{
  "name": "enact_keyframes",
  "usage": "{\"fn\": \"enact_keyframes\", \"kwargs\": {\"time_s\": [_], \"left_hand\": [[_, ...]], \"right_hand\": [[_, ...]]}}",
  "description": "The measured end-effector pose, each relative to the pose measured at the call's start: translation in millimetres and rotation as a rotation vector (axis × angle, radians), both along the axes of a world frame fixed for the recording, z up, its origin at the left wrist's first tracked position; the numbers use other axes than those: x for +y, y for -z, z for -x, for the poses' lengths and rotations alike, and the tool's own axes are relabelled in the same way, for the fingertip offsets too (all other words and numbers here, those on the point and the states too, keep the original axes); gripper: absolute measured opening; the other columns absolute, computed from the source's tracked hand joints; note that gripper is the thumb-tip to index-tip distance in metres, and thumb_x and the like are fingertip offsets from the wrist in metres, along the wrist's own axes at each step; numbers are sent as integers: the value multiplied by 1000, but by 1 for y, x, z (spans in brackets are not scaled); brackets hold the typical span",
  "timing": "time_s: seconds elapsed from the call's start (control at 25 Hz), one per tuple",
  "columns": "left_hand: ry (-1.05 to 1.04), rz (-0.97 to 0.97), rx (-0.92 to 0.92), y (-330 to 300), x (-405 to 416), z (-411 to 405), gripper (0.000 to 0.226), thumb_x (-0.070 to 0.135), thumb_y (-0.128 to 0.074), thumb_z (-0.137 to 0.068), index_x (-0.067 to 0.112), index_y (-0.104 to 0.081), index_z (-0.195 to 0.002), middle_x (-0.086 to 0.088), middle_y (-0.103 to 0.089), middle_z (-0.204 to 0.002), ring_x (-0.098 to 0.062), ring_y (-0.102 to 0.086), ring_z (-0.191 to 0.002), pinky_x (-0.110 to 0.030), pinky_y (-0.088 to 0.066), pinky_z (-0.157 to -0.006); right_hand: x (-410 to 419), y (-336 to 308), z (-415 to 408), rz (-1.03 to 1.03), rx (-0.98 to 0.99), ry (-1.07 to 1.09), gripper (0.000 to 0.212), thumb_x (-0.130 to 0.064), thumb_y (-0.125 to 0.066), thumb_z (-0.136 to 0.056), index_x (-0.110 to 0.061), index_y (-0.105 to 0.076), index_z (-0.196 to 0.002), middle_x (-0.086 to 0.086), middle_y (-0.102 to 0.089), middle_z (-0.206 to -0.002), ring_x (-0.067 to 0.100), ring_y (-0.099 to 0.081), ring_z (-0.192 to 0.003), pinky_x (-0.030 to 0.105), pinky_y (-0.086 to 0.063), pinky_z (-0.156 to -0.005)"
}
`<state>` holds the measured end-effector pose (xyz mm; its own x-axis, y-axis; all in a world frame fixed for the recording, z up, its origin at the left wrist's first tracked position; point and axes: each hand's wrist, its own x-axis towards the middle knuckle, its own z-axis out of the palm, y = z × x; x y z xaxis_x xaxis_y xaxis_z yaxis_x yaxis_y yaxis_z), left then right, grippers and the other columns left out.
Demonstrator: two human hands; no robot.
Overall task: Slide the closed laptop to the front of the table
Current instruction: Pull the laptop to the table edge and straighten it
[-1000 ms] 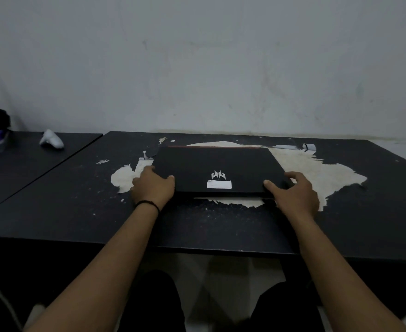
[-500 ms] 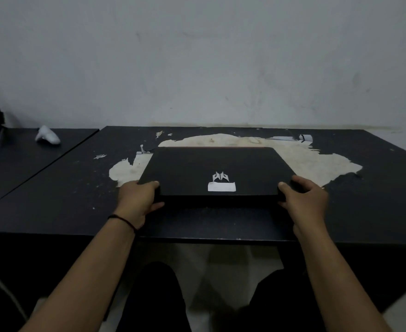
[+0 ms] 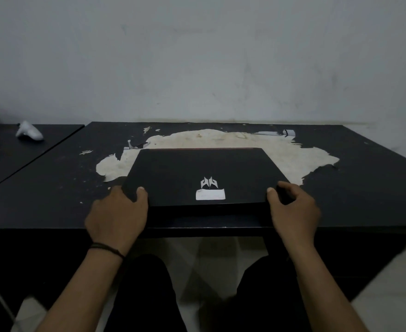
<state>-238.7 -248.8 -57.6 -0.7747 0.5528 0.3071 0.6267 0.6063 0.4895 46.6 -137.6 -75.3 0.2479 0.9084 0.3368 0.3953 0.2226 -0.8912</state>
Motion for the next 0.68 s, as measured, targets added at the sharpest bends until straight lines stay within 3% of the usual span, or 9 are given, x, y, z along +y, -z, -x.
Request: {"fn": "enact_keyframes", "kwargs": {"time_s": [0.12, 0.44, 0.68], "left_hand": [[-3, -50, 39, 5, 1, 7, 58, 56, -50, -86, 4, -65, -107, -24, -52, -114, -44, -53, -105, -47, -47, -83], [-28, -179, 50, 20, 5, 6, 41, 36, -53, -86, 3, -66, -106, -23, -58, -103, -43, -58, -93, -49, -45, -83], [-10, -174, 110, 27, 6, 2, 61, 41, -37, -83, 5, -61, -125, -21, -55, -107, -41, -55, -96, -51, -43, -86]], "right_hand": [[-1, 5, 5, -4, -33, 33, 32, -40, -69, -86, -25, -69, -116, 4, -67, -119, 20, -62, -110, 32, -48, -91], [-10, 4, 7, -23, -69, 29, 33, -41, -70, -86, -24, -70, -114, 6, -67, -119, 23, -62, -110, 33, -46, -86], [-13, 5, 12, -20, -110, 46, 31, -38, -65, -89, -24, -65, -117, 11, -58, -120, 29, -56, -112, 35, -41, -85]]}}
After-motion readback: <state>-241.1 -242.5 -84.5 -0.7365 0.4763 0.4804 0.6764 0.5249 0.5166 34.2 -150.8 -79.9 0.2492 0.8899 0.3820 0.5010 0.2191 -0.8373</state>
